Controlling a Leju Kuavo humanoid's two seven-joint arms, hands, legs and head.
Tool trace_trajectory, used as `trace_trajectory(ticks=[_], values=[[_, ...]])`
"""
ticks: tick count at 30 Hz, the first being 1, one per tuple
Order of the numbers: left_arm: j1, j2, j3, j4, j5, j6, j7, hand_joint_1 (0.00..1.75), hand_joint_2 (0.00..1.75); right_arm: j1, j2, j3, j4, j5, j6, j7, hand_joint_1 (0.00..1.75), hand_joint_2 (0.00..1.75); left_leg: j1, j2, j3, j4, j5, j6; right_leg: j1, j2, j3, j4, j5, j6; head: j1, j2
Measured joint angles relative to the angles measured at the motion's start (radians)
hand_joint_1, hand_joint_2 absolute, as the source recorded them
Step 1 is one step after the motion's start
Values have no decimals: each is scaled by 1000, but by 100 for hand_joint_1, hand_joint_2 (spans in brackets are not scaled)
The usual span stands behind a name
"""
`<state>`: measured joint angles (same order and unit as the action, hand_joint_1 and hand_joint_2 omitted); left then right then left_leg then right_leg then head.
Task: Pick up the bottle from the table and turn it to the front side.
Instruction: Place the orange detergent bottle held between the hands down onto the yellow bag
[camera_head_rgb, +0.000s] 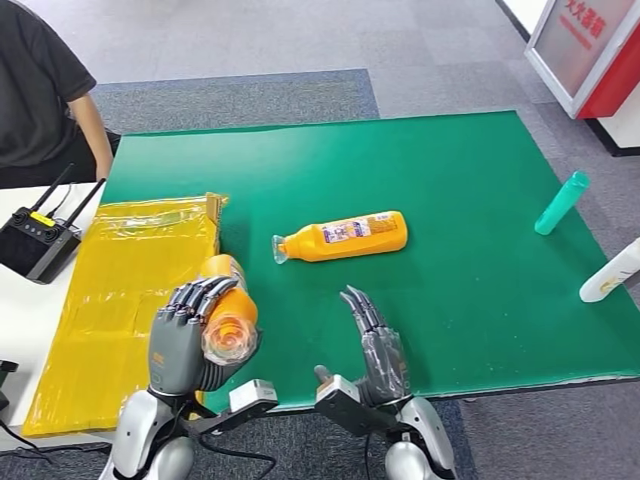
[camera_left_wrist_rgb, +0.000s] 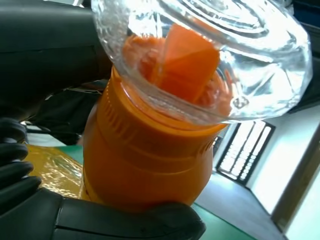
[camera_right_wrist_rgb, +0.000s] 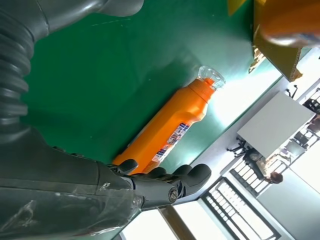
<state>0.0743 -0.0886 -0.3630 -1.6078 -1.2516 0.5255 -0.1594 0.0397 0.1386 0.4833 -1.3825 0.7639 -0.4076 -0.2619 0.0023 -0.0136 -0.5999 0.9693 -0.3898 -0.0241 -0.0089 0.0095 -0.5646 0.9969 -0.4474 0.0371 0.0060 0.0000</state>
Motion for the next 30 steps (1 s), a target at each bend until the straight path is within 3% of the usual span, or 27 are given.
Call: trace_trajectory(ticks=[6, 14, 27, 30], values=[[-32, 47, 10, 4, -152, -87, 179, 175, 175, 21, 0, -18, -24, 13, 7, 19, 0, 175, 0, 0, 0, 0, 0, 0, 0, 0, 0, 0, 0, 0, 0, 0], [-94, 131, 82, 32, -248, -268, 316, 175, 175, 49, 0, -43, -51, 23, 20, 29, 0, 175, 0, 0, 0, 0, 0, 0, 0, 0, 0, 0, 0, 0, 0, 0], [-184, 227, 116, 98, -302, -368, 389, 175, 175, 54, 1, -54, -54, 27, 25, 34, 0, 175, 0, 0, 0, 0, 0, 0, 0, 0, -1, 0, 0, 0, 0, 0], [-216, 249, 108, 143, -302, -405, 364, 175, 175, 53, 1, -56, -54, 25, 27, 34, 0, 175, 0, 0, 0, 0, 1, -1, 0, 0, -1, 0, 0, 0, 0, 0]])
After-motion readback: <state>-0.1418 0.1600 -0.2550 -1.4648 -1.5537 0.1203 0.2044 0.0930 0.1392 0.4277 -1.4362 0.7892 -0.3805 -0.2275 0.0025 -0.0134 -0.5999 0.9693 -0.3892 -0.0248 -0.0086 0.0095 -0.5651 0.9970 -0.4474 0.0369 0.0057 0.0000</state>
